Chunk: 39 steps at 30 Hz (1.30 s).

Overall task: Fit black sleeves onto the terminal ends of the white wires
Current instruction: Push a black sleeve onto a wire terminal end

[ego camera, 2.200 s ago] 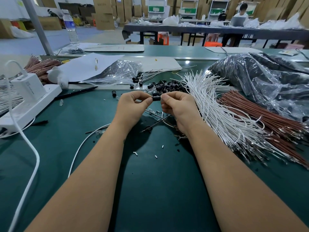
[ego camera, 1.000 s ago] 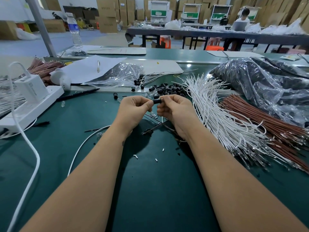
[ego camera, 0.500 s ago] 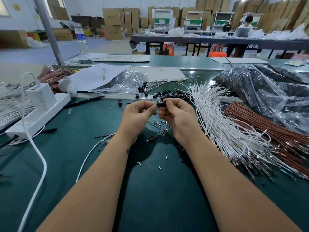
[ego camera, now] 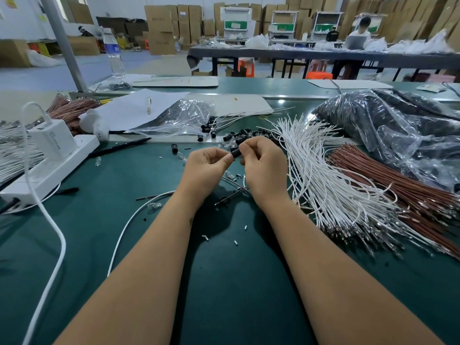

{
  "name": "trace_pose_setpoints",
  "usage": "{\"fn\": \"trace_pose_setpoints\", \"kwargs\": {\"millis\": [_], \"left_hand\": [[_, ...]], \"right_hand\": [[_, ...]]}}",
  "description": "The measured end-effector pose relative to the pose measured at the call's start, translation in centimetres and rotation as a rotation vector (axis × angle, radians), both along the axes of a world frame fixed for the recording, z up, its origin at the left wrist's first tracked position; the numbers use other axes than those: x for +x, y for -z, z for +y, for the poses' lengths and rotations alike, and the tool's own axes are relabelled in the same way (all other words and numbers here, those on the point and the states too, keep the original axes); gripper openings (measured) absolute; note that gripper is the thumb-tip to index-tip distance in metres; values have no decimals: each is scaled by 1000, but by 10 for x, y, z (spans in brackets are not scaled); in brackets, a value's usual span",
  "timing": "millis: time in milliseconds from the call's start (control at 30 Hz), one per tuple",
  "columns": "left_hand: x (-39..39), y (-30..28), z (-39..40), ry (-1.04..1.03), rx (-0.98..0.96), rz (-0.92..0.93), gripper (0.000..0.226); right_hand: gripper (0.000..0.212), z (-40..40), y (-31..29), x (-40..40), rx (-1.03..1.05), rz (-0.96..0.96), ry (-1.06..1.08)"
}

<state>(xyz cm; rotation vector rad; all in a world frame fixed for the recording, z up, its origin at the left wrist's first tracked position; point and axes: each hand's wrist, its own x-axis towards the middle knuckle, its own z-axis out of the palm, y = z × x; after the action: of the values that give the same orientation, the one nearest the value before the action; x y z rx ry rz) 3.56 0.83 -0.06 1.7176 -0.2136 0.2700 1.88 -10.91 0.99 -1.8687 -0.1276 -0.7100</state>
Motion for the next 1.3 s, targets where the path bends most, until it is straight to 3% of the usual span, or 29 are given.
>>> {"fn": "trace_pose_setpoints", "kwargs": {"millis": [100,267,333,500,633,700,833,867,1067,1200,1300], "left_hand": [[-1,0,0,20,-33,15,17],[-1,-1,-1,8,-64,11,13],[-1,-1,-3,-8,-60,-6,11],[-1,1,-7,-41,-6,-23,9],[0,3,-4,-48,-21,-15,9],[0,3,-3,-67,-44,-19,6],[0,3,-1,-70,-67,-29,9],[0,3,-1,-67,-64,-20,11],[-2,0,1,11,-123,46,18],[-3,-1,0,24,-161,48,18],[-3,-1,0,38,-206,51,15]], "right_hand": [[19,2,1,1,20,-7,1],[21,2,2,6,327,128,-76],[20,2,3,7,359,165,-69],[16,-2,3,7,23,116,44],[11,-2,3,8,-20,67,37],[14,-3,4,9,84,108,-31],[23,-8,3,9,563,242,-306],[21,-8,2,9,603,250,-333],[13,-5,3,6,98,83,-125],[6,-5,3,3,87,13,-92],[14,-1,2,2,182,19,-140]]}}
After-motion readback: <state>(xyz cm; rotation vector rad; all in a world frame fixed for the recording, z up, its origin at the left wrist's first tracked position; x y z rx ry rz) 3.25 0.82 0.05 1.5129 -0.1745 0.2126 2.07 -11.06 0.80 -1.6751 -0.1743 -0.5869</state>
